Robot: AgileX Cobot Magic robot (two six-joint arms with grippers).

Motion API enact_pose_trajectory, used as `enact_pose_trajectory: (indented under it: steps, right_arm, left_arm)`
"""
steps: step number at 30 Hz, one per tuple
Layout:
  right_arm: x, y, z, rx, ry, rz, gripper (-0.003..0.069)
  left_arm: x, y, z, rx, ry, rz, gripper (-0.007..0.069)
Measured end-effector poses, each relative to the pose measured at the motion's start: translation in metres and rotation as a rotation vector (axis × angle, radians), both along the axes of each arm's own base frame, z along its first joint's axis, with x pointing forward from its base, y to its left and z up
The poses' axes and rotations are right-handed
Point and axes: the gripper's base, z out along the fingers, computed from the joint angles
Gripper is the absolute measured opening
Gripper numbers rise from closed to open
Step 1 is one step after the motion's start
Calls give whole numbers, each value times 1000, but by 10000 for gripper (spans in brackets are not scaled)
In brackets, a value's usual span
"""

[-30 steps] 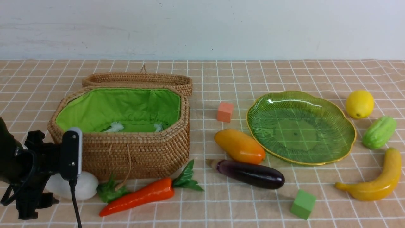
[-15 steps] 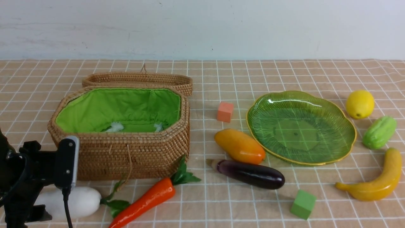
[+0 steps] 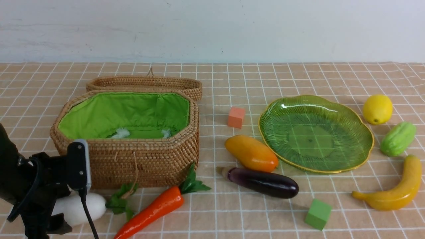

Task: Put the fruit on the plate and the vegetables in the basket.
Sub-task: Take a daikon with your left arm and place it on the basket on the left.

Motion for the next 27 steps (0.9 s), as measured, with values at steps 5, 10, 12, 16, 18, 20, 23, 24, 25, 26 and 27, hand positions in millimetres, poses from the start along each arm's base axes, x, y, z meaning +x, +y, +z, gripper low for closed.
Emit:
enact_pose_trajectory:
  steps: [5,10,12,16,18,20,23,24,25,26,27]
  right_arm:
    - [0,0,0,0,0,0,163]
    - [0,0,0,1,1,1,166]
    - [0,0,0,1,1,1,169]
    - [0,0,1,5,-8,1,171]
    - [1,1,3,14,-27,0,171]
    - [2,1,5,27,-54,-1,172]
    - [3,1,10,49,-101,-2,175]
    - [4,2,11,56,-114,-2,175]
    - [4,2,12,62,-123,-2,175]
    - [4,2,14,71,-141,-2,175]
    - [5,2,15,81,-160,-2,175]
  left_arm:
    - [0,0,-9,-7,55,1,514]
    - [-4,0,-7,-14,93,48,514]
    - [-7,1,-4,-10,104,81,514]
    - [-16,2,15,-5,80,119,514]
    - [-23,2,29,-7,51,128,514]
    - [-32,0,49,-12,-11,125,514]
    - [-50,-7,84,-27,-164,99,514]
    - [-57,-11,97,-39,-231,86,514]
    - [-61,-14,104,-50,-273,77,514]
    - [-70,-21,121,-81,-379,59,514]
    - [-73,-26,131,-106,-441,49,514]
